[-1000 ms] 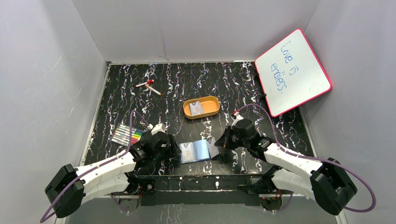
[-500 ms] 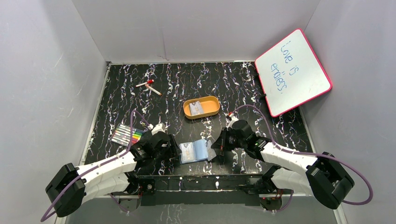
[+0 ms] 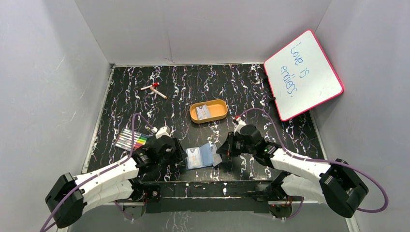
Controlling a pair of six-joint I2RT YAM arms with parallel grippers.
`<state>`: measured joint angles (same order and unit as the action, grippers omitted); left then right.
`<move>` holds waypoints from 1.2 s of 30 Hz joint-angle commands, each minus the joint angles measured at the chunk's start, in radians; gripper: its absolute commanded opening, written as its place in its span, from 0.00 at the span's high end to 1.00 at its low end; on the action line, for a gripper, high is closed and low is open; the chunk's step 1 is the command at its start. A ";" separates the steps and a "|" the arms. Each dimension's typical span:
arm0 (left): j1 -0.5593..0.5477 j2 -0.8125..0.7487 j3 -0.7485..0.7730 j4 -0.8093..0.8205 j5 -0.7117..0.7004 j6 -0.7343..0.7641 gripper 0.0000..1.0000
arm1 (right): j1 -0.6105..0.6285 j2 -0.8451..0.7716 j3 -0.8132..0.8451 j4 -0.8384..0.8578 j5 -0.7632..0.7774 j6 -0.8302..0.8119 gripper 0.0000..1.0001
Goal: Put the credit cards into the card holder
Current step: Turn over the card slot in the card holder.
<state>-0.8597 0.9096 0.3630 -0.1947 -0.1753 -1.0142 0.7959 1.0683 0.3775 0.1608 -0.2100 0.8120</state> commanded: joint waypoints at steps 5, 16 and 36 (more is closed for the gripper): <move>-0.001 -0.048 0.103 0.009 0.003 0.044 0.48 | 0.018 0.020 0.030 0.073 -0.008 0.006 1.00; -0.001 0.138 0.103 0.187 0.118 0.055 0.67 | 0.082 0.089 0.087 0.116 -0.007 0.004 1.00; -0.001 0.124 0.086 0.190 0.113 0.052 0.52 | 0.141 0.148 0.127 0.097 0.036 -0.028 1.00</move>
<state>-0.8597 1.0237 0.4404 -0.0185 -0.0772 -0.9722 0.9318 1.2499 0.4686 0.2409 -0.2031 0.8062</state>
